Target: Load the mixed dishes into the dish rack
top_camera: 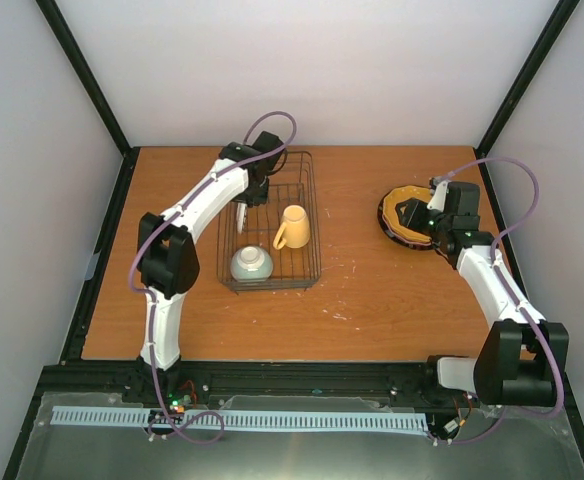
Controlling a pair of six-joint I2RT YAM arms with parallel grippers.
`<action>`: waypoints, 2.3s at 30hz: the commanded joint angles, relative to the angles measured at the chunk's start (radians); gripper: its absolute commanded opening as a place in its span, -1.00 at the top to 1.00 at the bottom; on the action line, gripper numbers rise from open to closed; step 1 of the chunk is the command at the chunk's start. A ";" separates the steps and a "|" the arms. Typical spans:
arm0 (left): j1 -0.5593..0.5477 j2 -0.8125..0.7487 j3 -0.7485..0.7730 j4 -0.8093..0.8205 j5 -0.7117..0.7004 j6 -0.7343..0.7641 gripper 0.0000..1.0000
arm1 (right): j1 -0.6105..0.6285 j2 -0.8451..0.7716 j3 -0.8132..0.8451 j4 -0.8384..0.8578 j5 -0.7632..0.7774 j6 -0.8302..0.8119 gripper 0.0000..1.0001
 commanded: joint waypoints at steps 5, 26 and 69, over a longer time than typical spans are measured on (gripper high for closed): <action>-0.005 -0.009 0.027 0.026 -0.022 0.008 -0.05 | 0.004 0.010 0.025 0.004 -0.001 -0.008 0.03; -0.006 -0.073 -0.052 0.072 0.035 0.005 0.99 | 0.004 -0.007 0.038 -0.013 0.001 -0.006 0.03; -0.079 -0.248 0.013 0.168 -0.171 0.017 -0.79 | -0.013 -0.084 0.017 -0.041 0.149 0.030 -0.01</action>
